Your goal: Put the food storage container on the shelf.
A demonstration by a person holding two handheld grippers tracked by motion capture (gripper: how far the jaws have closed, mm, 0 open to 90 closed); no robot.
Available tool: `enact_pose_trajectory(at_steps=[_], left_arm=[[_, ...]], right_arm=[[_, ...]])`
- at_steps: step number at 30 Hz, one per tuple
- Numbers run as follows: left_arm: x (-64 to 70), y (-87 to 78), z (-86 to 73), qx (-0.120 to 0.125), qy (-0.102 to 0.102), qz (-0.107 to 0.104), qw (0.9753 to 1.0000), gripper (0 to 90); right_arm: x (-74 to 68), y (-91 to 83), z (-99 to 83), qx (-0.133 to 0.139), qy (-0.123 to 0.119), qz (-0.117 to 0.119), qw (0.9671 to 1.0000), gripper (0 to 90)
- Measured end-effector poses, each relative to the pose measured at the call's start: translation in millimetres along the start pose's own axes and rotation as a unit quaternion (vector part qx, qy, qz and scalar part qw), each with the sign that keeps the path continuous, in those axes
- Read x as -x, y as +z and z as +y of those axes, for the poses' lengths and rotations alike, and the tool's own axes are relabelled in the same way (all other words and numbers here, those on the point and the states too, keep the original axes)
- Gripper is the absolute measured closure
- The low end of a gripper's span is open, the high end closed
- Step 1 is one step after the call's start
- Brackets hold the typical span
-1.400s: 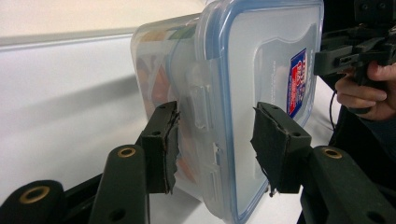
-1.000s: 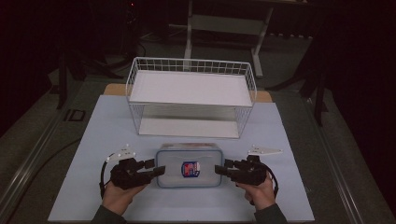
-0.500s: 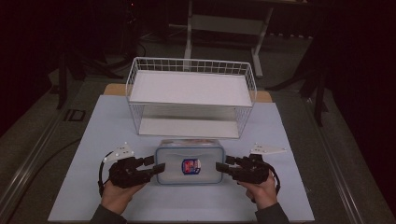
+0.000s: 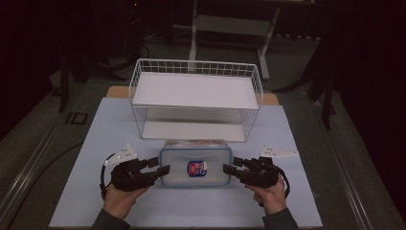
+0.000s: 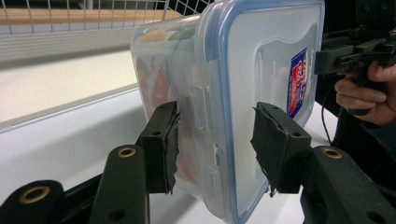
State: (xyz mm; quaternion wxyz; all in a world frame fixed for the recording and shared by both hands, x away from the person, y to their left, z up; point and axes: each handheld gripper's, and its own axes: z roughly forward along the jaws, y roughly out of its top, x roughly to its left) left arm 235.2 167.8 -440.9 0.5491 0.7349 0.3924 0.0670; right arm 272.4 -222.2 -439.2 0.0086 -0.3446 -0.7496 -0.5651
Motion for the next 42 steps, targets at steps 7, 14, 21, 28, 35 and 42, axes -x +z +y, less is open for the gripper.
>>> enact_pose_trajectory(at_steps=[7, 14, 21, 28, 35, 42], left_arm=[[2.1, -2.1, 10.2, 0.006, 0.012, -0.002, 0.9999, 51.3], [3.8, -1.9, 20.9, 0.012, 0.021, -0.003, 0.9997, 51.3], [6.0, -5.5, 40.2, 0.022, 0.043, 0.000, 0.9988, 51.3], [6.1, -9.3, 55.2, 0.031, 0.058, 0.001, 0.9978, 51.3], [3.8, -13.1, 70.5, 0.047, 0.067, 0.004, 0.9967, 51.3], [1.8, -16.0, 84.0, 0.053, 0.070, 0.004, 0.9961, 51.3]], right_arm=[[-4.8, -4.9, 8.7, 0.009, -0.012, -0.005, 0.9999, 50.2], [-6.4, -10.2, 18.2, 0.018, -0.021, -0.009, 0.9996, 50.2], [-8.6, -14.1, 30.5, 0.032, -0.031, -0.011, 0.9989, 50.2], [-11.6, -16.1, 44.9, 0.041, -0.045, -0.013, 0.9980, 50.2], [-14.1, -16.7, 63.1, 0.050, -0.058, -0.015, 0.9969, 50.2], [-15.3, -16.6, 77.3, 0.059, -0.068, -0.016, 0.9958, 50.2]])
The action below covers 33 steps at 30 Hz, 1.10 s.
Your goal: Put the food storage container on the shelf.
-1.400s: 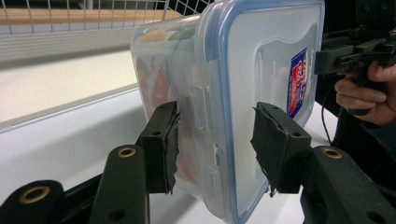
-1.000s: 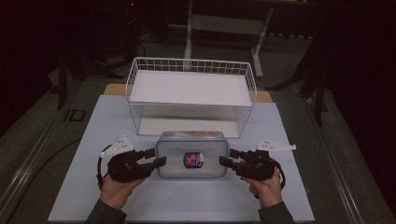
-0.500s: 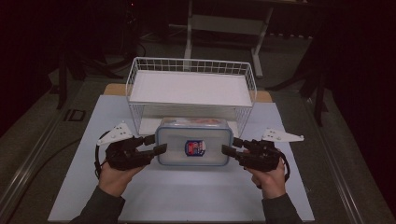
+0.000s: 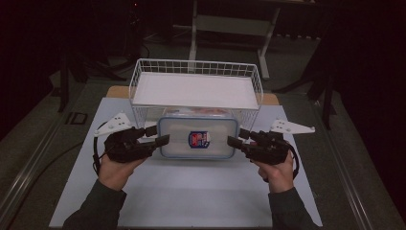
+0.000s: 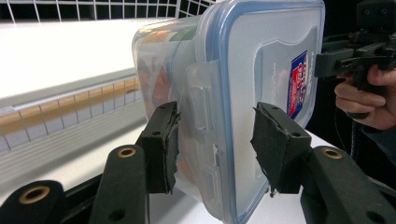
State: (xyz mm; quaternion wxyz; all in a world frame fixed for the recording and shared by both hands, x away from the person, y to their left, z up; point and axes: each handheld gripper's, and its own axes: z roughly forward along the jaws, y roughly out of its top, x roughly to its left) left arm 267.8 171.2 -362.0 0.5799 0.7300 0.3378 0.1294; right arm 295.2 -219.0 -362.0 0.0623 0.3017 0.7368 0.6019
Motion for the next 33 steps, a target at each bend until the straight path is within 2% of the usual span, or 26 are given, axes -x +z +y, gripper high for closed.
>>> enact_pose_trajectory(at_steps=[10, 16, 33], left_arm=[[-6.1, 0.3, 11.9, 0.006, 0.002, 0.001, 1.0000, 51.3], [-10.4, 2.7, 20.9, 0.014, 0.001, 0.004, 0.9999, 51.3], [-22.2, 9.3, 45.8, 0.023, 0.014, 0.008, 0.9996, 51.3]], right_arm=[[2.8, 2.9, 13.8, 0.005, -0.008, 0.000, 0.9999, 50.2], [9.4, 6.3, 24.7, 0.017, -0.009, 0.001, 0.9998, 50.1], [19.5, 10.9, 46.5, 0.028, -0.020, -0.002, 0.9994, 49.9]])
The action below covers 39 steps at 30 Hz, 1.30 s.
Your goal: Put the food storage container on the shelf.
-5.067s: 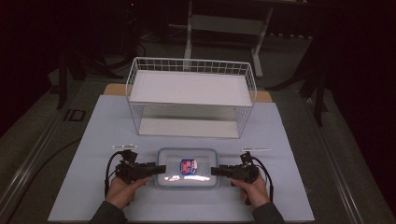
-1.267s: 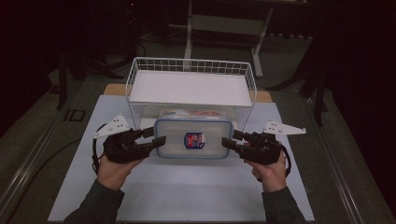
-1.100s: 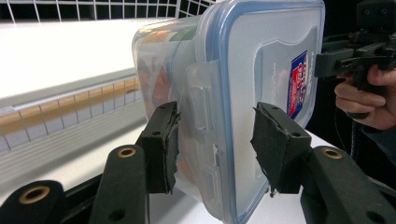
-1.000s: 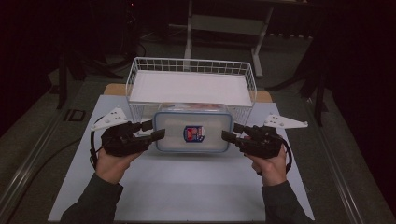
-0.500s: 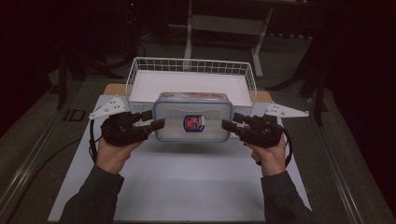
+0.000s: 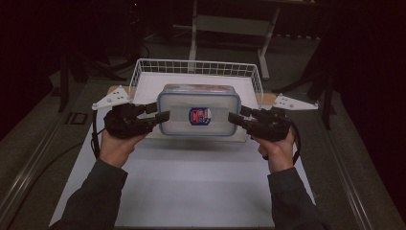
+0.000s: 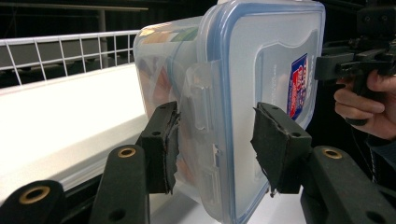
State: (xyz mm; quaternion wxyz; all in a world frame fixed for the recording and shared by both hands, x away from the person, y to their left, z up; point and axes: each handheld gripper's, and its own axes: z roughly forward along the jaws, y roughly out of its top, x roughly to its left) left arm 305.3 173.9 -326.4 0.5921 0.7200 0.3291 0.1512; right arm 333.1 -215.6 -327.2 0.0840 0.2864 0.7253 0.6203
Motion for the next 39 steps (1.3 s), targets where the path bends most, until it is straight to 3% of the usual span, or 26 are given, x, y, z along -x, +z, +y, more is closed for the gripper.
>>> enact_pose_trajectory(at_steps=[15, 24, 38, 39], left_arm=[[-18.2, 7.1, 14.4, 0.012, -0.007, 0.009, 0.9999, 51.3], [-29.7, 16.4, 26.1, 0.009, -0.015, 0.015, 0.9997, 51.2], [-58.1, 40.0, 25.0, 0.001, -0.060, 0.012, 0.9981, 51.0], [-61.9, 42.7, 22.8, -0.002, -0.072, 0.011, 0.9973, 51.0]], right_arm=[[17.0, 17.7, 16.3, 0.000, 0.005, 0.000, 1.0000, 49.3], [29.7, 25.6, 23.6, 0.000, 0.021, 0.000, 0.9998, 49.0], [56.3, 44.4, 27.7, -0.019, 0.066, -0.012, 0.9976, 48.4], [58.2, 46.0, 27.0, -0.021, 0.070, -0.013, 0.9972, 48.4]])
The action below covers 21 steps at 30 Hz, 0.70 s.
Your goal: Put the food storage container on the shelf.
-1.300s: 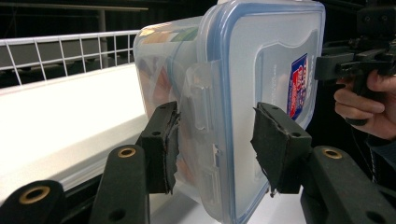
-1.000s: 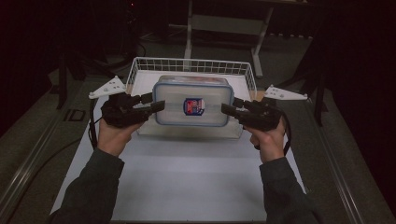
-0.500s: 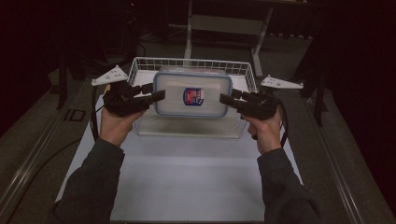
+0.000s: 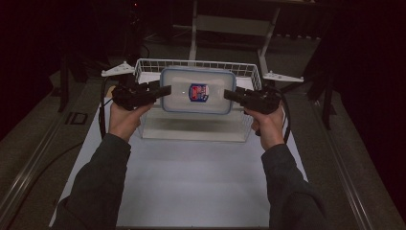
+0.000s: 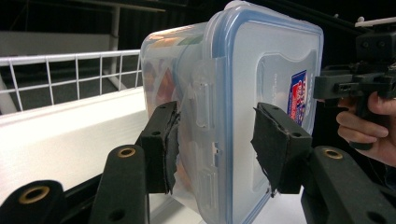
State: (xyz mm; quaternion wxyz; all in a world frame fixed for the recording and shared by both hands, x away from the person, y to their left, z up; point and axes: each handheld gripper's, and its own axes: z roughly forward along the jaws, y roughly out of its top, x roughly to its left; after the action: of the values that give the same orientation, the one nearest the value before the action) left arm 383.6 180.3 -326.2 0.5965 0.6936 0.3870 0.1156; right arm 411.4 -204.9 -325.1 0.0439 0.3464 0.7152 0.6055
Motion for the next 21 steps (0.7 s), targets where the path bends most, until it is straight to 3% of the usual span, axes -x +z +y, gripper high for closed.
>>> enact_pose_trajectory(at_steps=[6, 10, 12, 14, 15, 17, 19, 20, 21], left_arm=[[-6.2, 2.9, 0.5, 0.007, -0.021, -0.004, 0.9997, 51.0], [-10.2, 6.1, 3.5, 0.006, -0.050, -0.003, 0.9987, 50.7], [-10.5, 6.6, 4.2, 0.005, -0.052, -0.002, 0.9987, 50.5], [-6.5, 10.2, 8.7, -0.004, -0.041, 0.038, 0.9985, 50.4], [-2.5, 13.9, 10.6, -0.018, -0.028, 0.069, 0.9971, 56.4], [0.6, 21.0, 11.9, -0.040, -0.017, 0.100, 0.9940, 51.7], [-4.7, 22.8, 10.8, -0.029, -0.037, 0.082, 0.9955, 52.8], [-4.7, 22.8, 10.8, -0.029, -0.037, 0.082, 0.9955, 55.1], [-5.7, 23.8, 10.5, -0.027, -0.039, 0.078, 0.9958, 55.1]], right_arm=[[6.1, 6.1, 0.8, 0.001, 0.017, -0.002, 0.9998, 48.4], [8.8, 8.4, 4.7, -0.002, 0.036, -0.005, 0.9993, 48.3], [9.2, 9.0, 5.7, -0.004, 0.040, -0.006, 0.9992, 48.2], [10.7, 11.3, 8.6, -0.008, 0.044, -0.011, 0.9989, 48.0], [8.6, 13.3, 9.8, -0.013, 0.033, -0.021, 0.9992, 47.1], [2.6, 18.2, 13.0, -0.031, 0.011, -0.046, 0.9984, 44.1], [4.0, 19.5, 16.2, -0.037, 0.023, -0.056, 0.9975, 43.9], [4.0, 19.5, 16.2, -0.037, 0.023, -0.056, 0.9975, 43.9], [7.9, 18.4, 17.0, -0.030, 0.039, -0.056, 0.9972, 44.7]])
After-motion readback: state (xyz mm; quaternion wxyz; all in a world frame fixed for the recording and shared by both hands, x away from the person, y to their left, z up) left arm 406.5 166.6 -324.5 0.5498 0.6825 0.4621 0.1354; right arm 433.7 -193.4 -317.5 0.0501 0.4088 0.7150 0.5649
